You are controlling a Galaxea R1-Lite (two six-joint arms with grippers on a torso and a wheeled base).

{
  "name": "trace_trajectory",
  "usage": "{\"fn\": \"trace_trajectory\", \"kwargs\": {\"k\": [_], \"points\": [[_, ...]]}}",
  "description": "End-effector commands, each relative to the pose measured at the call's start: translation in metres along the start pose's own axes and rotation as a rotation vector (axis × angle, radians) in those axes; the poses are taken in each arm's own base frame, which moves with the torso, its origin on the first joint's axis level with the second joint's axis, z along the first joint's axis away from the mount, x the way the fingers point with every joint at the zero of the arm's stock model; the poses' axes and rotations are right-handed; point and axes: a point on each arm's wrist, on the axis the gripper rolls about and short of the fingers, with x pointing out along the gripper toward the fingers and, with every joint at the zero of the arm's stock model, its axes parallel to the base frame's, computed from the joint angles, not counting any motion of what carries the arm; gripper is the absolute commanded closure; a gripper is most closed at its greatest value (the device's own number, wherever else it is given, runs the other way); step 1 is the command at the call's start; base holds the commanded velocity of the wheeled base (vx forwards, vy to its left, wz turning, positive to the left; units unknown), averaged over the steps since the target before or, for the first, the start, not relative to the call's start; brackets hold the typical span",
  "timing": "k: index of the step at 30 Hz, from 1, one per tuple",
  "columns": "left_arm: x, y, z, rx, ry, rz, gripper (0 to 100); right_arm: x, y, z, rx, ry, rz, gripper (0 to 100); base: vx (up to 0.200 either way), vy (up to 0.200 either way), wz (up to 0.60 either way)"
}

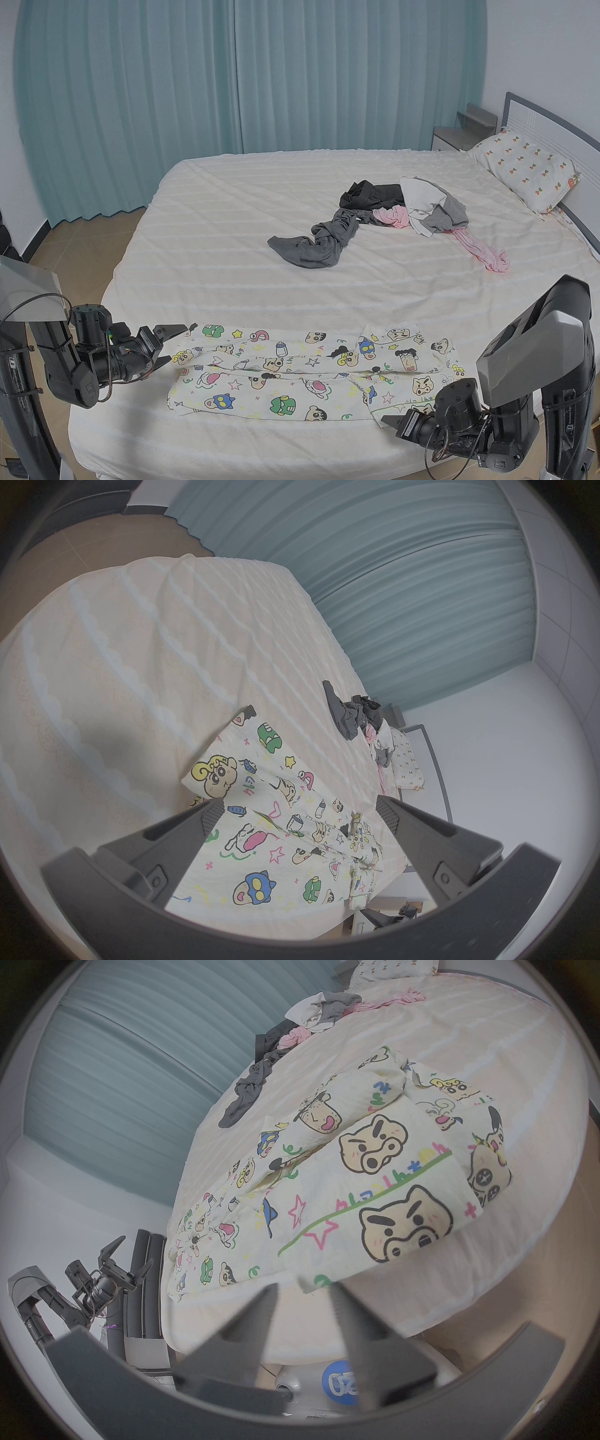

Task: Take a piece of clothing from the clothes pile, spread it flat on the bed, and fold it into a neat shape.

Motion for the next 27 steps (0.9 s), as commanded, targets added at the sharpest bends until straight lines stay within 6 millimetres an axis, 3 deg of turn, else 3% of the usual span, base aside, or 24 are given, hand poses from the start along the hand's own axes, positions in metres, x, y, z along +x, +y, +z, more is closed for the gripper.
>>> {"fn": "trace_trajectory", "kwargs": {"k": [1,5,8,11,13,20,27], "points": [[0.000,0.001,0.000,-0.001,0.000,0.001,0,-0.016,0.008,0.008,0.010,-0.039,0.051,0,0.000,0.000,0.00],[0.000,0.000,0.000,-0.002,0.002,0.000,0,-0.034,0.019,0.023,0.020,-0.107,0.122,0,0.000,0.000,0.00],[0.000,0.000,0.000,-0.001,0.001,-0.001,0,-0.043,0.020,0.064,-0.017,-0.271,0.165,0,0.000,0.000,0.00],[0.001,0.000,0.001,-0.001,0.000,-0.002,0,-0.039,0.014,0.087,-0.057,-0.342,0.153,0,0.000,0.000,0.00],[0.001,0.000,0.001,-0.002,-0.004,-0.002,0,-0.033,0.008,0.108,-0.074,-0.392,0.149,0,0.000,0.000,0.00],[0.001,0.000,0.001,-0.002,-0.006,0.001,0,-0.012,0.001,0.150,-0.036,-0.391,0.119,0,0.000,0.000,0.00],[0.001,0.000,0.001,0.000,-0.005,0.003,0,0.029,-0.020,0.153,-0.006,-0.252,0.092,0,0.000,0.000,0.00]]}}
